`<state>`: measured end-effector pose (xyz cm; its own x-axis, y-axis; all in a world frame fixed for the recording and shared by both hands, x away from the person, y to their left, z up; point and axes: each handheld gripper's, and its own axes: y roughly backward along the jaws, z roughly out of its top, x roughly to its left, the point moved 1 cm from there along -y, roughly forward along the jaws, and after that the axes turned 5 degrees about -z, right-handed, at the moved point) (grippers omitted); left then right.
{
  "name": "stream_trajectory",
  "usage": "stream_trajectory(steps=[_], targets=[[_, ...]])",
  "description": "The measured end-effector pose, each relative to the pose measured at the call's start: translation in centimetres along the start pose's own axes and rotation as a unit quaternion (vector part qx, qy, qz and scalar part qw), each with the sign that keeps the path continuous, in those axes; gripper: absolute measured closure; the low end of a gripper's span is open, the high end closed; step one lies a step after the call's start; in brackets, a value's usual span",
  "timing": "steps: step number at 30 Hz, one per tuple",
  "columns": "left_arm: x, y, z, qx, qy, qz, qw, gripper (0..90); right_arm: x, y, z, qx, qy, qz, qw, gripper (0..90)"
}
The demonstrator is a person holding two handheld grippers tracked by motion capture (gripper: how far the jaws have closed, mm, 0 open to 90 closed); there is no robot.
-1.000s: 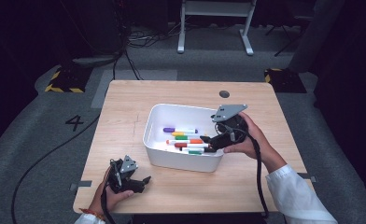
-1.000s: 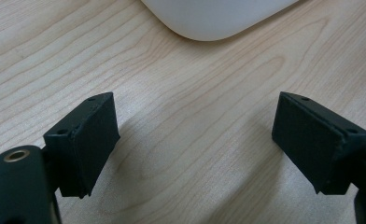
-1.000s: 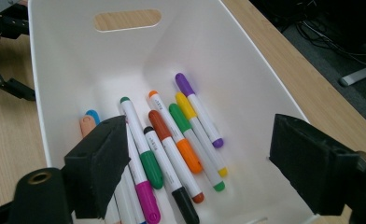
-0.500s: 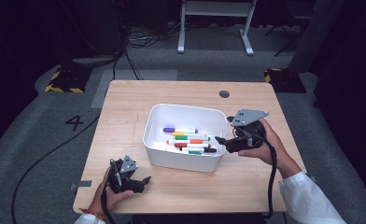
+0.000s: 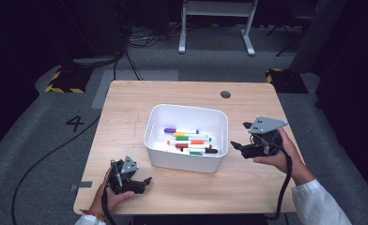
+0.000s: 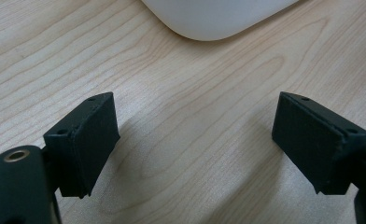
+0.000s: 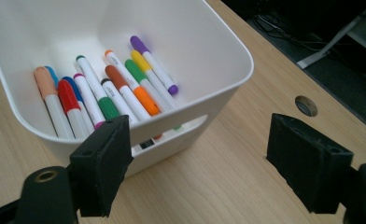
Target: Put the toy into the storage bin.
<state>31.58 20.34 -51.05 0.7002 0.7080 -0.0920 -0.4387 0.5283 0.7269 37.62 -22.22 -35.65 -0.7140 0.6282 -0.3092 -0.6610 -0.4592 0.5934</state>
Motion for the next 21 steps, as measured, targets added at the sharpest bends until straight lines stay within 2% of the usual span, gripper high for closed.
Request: stream_trajectory(steps=[4, 5, 7, 10, 17, 18, 21], targets=[[0.0, 0.0, 0.0, 0.001, -0.001, -0.001, 1.0, 14.6, 0.1, 0.0, -1.5, 0.011, -0.008, -0.005, 0.9999, 22.1], [0.0, 0.0, 0.0, 0.001, -0.001, -0.001, 1.0, 14.6, 0.1, 0.0, -1.7, 0.013, -0.003, -0.004, 0.9999, 22.1], [0.0, 0.0, 0.0, 0.001, -0.001, -0.001, 1.0, 14.6, 0.3, -0.2, -2.8, 0.027, -0.003, -0.008, 0.9996, 22.1], [0.0, 0.0, 0.0, 0.001, -0.001, -0.001, 1.0, 14.6, 0.4, -0.3, -3.5, 0.032, -0.002, -0.009, 0.9995, 22.1], [0.0, 0.0, 0.0, 0.0, -0.001, 0.0, 1.0, 14.6, 0.6, -1.0, -6.7, 0.061, 0.0, -0.017, 0.998, 22.1], [0.0, 0.0, 0.0, 0.0, -0.001, 0.0, 1.0, 14.6, 0.6, -1.0, -6.7, 0.061, 0.0, -0.017, 0.998, 22.1], [0.0, 0.0, 0.0, 0.0, -0.001, 0.0, 1.0, 14.6, 0.4, -1.2, -8.3, 0.073, -0.009, -0.023, 0.997, 22.1]])
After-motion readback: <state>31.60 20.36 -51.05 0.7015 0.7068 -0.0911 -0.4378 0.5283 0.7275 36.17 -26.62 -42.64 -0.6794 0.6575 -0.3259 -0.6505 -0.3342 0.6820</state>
